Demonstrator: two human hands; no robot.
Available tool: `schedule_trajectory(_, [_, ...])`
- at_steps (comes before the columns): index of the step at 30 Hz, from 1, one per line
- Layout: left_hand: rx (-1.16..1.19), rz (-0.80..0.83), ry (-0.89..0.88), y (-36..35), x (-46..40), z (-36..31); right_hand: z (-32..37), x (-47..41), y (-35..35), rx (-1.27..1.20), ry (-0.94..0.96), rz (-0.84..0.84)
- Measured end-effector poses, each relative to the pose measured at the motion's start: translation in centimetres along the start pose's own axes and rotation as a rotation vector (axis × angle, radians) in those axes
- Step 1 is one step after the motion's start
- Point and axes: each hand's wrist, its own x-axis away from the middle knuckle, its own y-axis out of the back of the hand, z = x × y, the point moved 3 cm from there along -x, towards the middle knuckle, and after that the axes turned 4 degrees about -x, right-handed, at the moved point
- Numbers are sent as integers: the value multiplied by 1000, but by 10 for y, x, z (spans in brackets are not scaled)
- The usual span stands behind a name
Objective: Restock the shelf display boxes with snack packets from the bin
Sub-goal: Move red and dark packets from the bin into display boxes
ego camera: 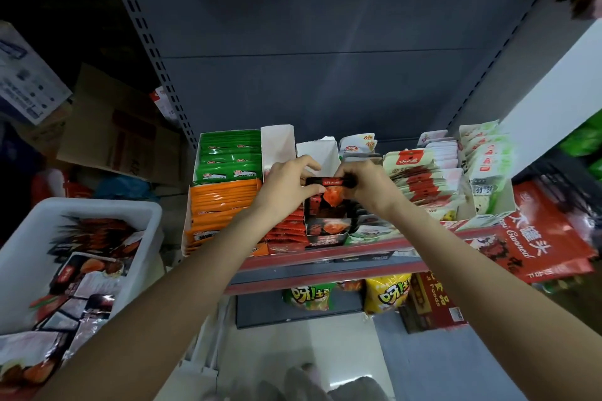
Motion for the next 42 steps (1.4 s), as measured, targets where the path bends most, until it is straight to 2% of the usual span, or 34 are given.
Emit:
schedule_trajectory(5, [-202, 93, -59, 0, 6, -5, 2, 3, -7, 77, -23, 190])
schedule_trajectory(11, [-83, 244, 1, -3, 9, -3, 7, 7, -11, 327, 72, 264])
schedule_trajectory(14, [-95, 272, -14, 3, 10, 1, 5, 9, -17, 346, 39, 335])
schedule_trajectory(18, [-142, 341, -39, -2, 14, 0, 3, 13, -10, 242, -6, 340])
schedule_trajectory(21, [-148, 334, -34, -6, 19, 0, 3, 15, -12, 266, 30, 285])
schedule_trajectory(24, [-112, 291, -27, -7, 24, 1, 4, 17, -16, 355, 61, 216])
schedule_trajectory(26, [-79, 233, -47, -5, 26, 3, 6, 17, -16, 367, 36, 249])
schedule_trajectory(28, [-39, 163, -62, 3, 27, 6, 13, 19, -13, 304, 2, 253])
schedule_trajectory(34, [121, -99, 23, 52, 47, 31, 72, 14, -26, 72, 31, 40])
schedule_trajectory(38, [112, -292, 105, 101, 87, 80, 134, 0, -78, -35, 113, 5])
schedule_trajectory(42, [131, -374, 282, 149, 145, 167, 201, -16, -166, -42, 192, 93])
